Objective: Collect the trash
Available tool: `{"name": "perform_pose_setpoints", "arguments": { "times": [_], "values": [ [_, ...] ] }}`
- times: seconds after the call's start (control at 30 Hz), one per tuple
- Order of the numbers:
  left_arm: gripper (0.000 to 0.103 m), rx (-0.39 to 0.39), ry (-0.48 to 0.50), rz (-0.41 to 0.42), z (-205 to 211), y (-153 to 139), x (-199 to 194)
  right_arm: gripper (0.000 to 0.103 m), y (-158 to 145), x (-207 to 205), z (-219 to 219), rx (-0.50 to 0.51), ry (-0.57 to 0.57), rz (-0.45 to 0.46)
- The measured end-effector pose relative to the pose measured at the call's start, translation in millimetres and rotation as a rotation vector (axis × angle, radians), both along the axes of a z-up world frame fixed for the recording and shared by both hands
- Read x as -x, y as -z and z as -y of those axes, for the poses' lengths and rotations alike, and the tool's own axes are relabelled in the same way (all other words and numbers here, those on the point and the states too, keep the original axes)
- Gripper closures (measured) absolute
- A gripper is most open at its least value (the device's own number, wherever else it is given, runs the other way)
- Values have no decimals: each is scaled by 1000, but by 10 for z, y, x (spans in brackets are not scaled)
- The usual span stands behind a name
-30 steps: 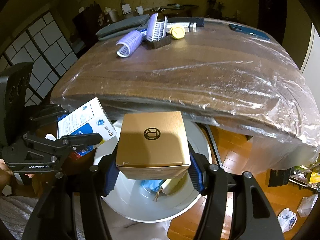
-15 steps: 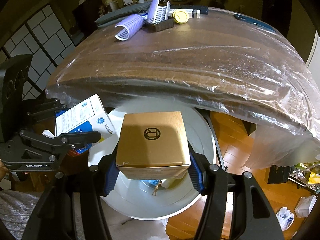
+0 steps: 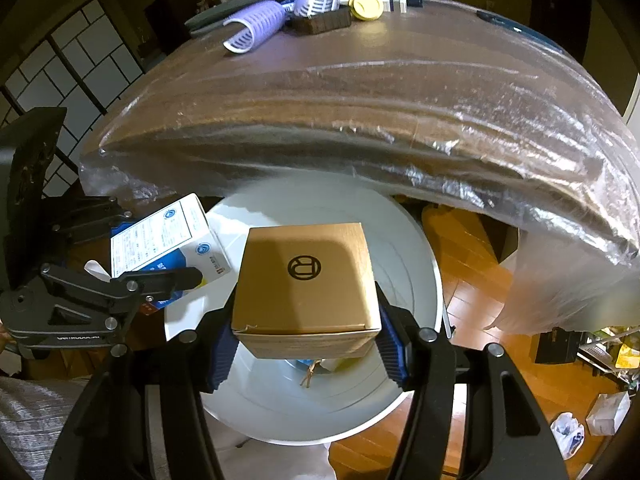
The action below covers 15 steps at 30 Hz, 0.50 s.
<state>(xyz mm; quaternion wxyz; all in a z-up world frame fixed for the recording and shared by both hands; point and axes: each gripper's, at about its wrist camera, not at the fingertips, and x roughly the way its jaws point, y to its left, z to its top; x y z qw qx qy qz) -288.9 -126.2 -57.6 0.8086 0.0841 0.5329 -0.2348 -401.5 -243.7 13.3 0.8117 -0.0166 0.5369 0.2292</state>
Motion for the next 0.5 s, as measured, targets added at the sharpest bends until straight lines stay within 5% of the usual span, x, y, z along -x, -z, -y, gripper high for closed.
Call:
{"name": "perform_pose_setpoints", "arguments": {
  "times": [0.5],
  "values": [
    [55,-31,-3,-39,66,253,-90,45,233,-57,-157,22,-2,-40]
  ]
}}
